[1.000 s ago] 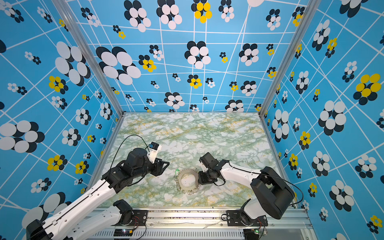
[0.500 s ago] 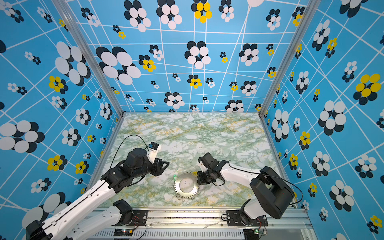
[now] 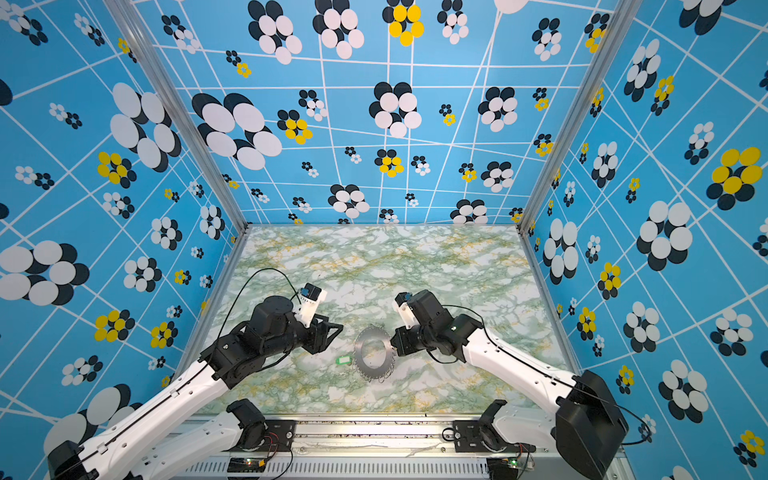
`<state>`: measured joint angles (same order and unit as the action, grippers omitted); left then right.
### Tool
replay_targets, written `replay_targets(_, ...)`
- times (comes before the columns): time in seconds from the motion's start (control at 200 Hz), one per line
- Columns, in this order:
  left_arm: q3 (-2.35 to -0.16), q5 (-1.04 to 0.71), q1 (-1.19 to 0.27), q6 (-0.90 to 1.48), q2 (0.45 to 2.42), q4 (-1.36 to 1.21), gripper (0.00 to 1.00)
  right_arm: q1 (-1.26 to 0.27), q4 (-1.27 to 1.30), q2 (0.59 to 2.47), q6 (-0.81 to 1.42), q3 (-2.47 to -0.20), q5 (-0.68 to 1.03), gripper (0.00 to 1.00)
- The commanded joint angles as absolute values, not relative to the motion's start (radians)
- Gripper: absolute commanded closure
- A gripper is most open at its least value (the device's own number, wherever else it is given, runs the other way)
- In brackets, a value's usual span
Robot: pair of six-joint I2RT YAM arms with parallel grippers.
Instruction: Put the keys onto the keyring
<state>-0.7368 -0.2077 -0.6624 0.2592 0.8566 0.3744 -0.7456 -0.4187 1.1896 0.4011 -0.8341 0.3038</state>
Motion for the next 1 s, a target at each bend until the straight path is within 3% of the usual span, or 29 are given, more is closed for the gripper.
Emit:
replay_targets(0.0, -0.796, -0.322, -0.685, 0.198, 0.880, 0.305, 0.40, -0.771, -0.453, 1.130, 0.260, -0.895, 0.276, 1.00)
replay_targets(0.28, -0.976, -0.430, -0.779, 0.003, 1.011, 0.338, 0.31, -0.788, -0.464, 1.023, -0.070, -0.928, 0.298, 1.00)
replay_targets(0.565, -1.097, -0.551, -0.783, -0.207, 1.104, 0.468, 0.25, -0.805, -0.560, 0.983, -0.271, -0.998, 0.336, 1.00)
replay_targets(0.85, -1.139, -0.642, -0.784, -0.267, 1.174, 0.489, 0.27, -0.814, -0.628, 0.958, -0.359, -1.052, 0.377, 1.00)
replay_targets(0.994, -1.157, -0.704, -0.794, -0.247, 1.206, 0.483, 0.37, -0.817, -0.615, 0.943, -0.365, -1.058, 0.386, 1.00)
